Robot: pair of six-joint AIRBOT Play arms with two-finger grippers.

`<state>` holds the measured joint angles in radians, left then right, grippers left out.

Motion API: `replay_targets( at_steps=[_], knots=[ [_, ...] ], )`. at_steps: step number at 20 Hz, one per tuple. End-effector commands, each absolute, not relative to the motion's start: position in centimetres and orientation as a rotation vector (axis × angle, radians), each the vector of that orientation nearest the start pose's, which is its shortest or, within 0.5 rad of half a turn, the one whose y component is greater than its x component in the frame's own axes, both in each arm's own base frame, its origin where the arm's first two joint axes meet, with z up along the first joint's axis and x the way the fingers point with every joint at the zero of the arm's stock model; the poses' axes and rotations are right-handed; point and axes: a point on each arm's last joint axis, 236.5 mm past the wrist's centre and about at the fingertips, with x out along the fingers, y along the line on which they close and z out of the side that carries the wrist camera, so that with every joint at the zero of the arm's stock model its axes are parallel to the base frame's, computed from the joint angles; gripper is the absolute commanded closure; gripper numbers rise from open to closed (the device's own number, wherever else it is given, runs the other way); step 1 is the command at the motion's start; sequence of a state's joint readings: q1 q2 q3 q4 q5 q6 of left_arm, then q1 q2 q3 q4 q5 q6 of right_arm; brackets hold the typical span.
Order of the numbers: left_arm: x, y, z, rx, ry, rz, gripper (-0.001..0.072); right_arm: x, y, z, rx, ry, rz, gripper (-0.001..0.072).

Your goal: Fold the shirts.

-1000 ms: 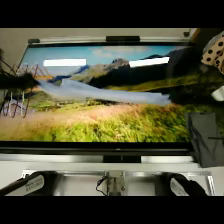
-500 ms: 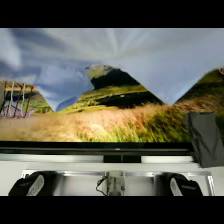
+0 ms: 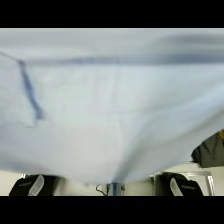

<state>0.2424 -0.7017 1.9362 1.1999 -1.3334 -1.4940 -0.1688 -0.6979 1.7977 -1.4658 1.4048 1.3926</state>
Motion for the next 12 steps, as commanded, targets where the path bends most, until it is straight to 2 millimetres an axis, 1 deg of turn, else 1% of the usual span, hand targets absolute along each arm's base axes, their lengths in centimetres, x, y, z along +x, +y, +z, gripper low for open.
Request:
replay_targets(
  at_steps=[1, 2, 3, 5, 6, 7, 8, 9, 10, 11, 12],
  knots=[
    [24.7, -2.4, 39.1, -0.036, 0.449, -0.137, 0.0667, 25.5, -2.7, 30.7, -0.084, 0.77, -0.026, 0.0624],
    [26.2, -2.0, 35.7, -0.048, 0.538, -0.145, 0.0667, 26.5, -3.0, 27.0, -0.071, 0.875, -0.02, 0.0625],
    [27.8, -1.6, 31.8, -0.077, 0.633, -0.149, 0.0668, 27.7, -3.5, 23.4, -0.062, 0.951, -0.022, 0.0625],
    [31.1, -0.7, 23.9, -0.154, 0.768, -0.137, 0.0667, 31.1, -4.2, 16.1, -0.048, 1.012, -0.027, 0.0625],
    [32.9, -0.2, 20.4, -0.195, 0.798, -0.121, 0.0667, 33.1, -4.3, 13.4, -0.032, 1.003, -0.026, 0.0625],
    [34.9, 0.1, 17.0, -0.247, 0.81, -0.108, 0.0668, 35.3, -4.4, 11.0, -0.003, 0.987, -0.03, 0.0625],
    [36.8, 0.2, 14.5, -0.294, 0.812, -0.099, 0.0668, 37.7, -4.4, 9.0, 0.048, 0.97, -0.042, 0.0625],
    [39.0, 0.2, 12.1, -0.335, 0.816, -0.092, 0.0668, 40.3, -4.3, 7.6, 0.102, 0.943, -0.048, 0.0625],
    [41.0, -0.1, 10.2, -0.356, 0.826, -0.092, 0.0667, 42.8, -3.9, 6.7, 0.156, 0.899, -0.04, 0.0625],
    [43.3, -0.6, 8.5, -0.349, 0.832, -0.101, 0.0668, 45.4, -3.5, 6.4, 0.219, 0.839, -0.029, 0.0625],
    [45.4, -1.0, 7.3, -0.334, 0.829, -0.107, 0.0667, 47.6, -3.3, 6.4, 0.276, 0.784, -0.03, 0.0625]
  ],
)
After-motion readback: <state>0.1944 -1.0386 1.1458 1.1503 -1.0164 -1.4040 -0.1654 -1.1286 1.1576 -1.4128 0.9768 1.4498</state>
